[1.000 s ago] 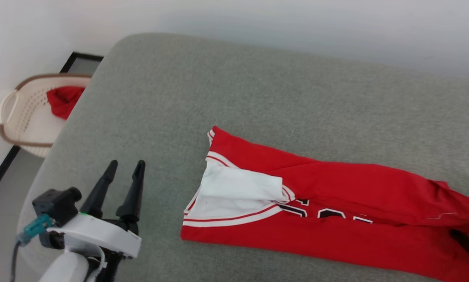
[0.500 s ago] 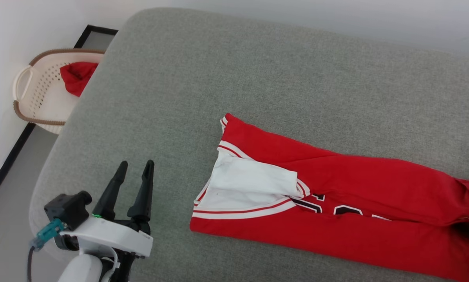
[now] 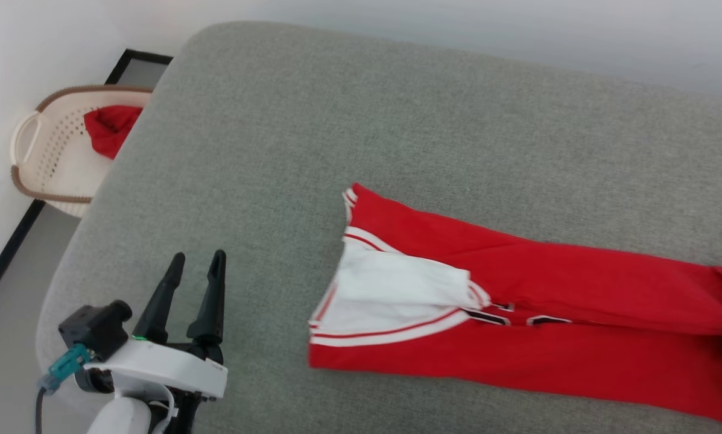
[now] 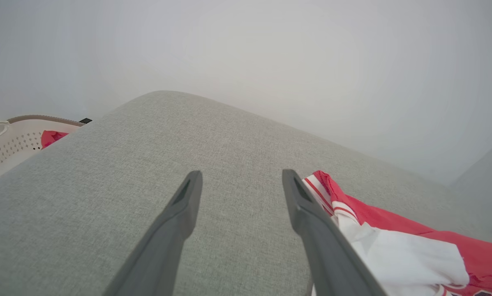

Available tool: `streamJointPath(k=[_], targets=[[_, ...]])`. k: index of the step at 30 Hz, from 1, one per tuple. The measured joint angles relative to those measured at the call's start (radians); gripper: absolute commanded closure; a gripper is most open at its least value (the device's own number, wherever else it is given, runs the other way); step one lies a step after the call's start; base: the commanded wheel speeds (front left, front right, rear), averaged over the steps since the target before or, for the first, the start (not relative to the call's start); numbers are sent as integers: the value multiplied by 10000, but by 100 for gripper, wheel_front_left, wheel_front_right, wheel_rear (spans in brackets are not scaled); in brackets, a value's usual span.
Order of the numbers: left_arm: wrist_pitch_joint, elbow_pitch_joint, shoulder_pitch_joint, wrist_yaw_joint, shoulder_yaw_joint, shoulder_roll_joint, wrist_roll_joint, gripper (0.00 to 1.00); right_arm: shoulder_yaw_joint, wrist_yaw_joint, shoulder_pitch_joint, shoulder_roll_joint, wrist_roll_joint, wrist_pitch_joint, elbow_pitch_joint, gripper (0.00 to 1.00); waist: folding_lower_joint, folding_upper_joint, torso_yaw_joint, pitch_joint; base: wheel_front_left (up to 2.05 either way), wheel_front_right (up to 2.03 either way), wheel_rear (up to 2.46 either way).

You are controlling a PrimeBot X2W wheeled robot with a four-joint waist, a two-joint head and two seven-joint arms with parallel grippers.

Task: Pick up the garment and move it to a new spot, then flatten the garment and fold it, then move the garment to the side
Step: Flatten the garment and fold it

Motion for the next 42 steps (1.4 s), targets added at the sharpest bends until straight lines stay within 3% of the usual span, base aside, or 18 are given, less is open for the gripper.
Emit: streamJointPath(k=[12,17,21,26,34,42], targets=[[0,-61,380,-6,71,102,42,0,-953,-13,-240,-1371,-568,-934,1595,100,0,0,-419,-479,0,0,0],[0,-63,618,-8,150,165,42,0,-903,-13,-324,-1565,-596,-1041,1910,100,0,0,-606,-701,0,0,0],[0,-75,817,-8,215,217,6,0,-702,-13,-375,-1611,-290,-892,1471,100,0,0,-761,-909,0,0,0],[0,-88,1026,-6,280,274,-25,0,-437,-15,-260,-1131,756,-182,144,100,0,0,-938,-1172,0,0,0],[0,-104,1114,-8,213,203,-36,0,142,-17,-162,372,1634,863,-2151,100,0,0,-1012,-1480,0,0,0],[0,-33,988,-8,-58,142,-59,0,1235,-17,-637,1722,1346,857,-2585,100,0,0,-697,-1517,0,0,0]])
